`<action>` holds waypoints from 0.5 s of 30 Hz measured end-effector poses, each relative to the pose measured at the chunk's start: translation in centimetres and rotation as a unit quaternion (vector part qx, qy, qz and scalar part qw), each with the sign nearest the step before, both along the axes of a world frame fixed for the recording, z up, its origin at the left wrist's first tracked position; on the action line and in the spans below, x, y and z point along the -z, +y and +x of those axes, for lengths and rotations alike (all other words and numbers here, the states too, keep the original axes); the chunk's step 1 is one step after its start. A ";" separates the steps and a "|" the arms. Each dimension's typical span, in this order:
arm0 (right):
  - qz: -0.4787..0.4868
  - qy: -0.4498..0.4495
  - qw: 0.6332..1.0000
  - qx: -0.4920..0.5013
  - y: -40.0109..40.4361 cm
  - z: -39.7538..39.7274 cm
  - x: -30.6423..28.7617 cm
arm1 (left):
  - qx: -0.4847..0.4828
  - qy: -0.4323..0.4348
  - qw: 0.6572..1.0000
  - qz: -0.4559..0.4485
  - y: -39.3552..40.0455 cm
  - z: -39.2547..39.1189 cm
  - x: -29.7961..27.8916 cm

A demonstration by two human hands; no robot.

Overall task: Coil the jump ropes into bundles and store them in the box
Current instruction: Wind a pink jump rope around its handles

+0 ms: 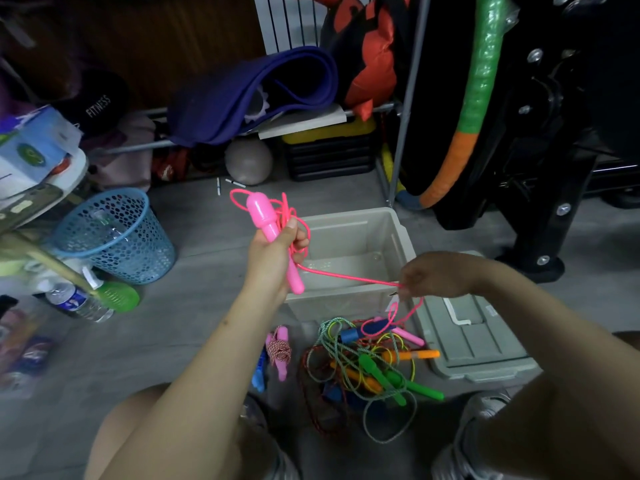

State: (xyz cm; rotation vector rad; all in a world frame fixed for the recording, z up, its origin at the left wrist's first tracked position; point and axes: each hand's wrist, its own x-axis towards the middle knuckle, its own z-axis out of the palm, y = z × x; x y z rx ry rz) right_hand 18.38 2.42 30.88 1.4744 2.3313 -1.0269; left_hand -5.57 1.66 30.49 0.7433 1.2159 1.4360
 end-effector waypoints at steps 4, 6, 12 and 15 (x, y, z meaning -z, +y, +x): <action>-0.044 0.106 0.990 0.086 0.2 1.4 -1.5 | 0.031 0.167 0.985 0.009 -0.7 0.5 0.7; -0.058 0.246 0.958 0.135 0.1 1.3 -2.0 | 0.065 0.209 0.975 0.019 -1.0 0.9 1.0; -0.140 0.564 0.787 0.207 -0.4 -1.2 -2.9 | 0.167 0.170 0.971 0.027 -2.9 4.0 1.0; -0.155 0.623 0.740 0.203 -0.6 -2.3 -2.7 | 0.214 0.129 0.966 0.061 -3.2 5.5 0.7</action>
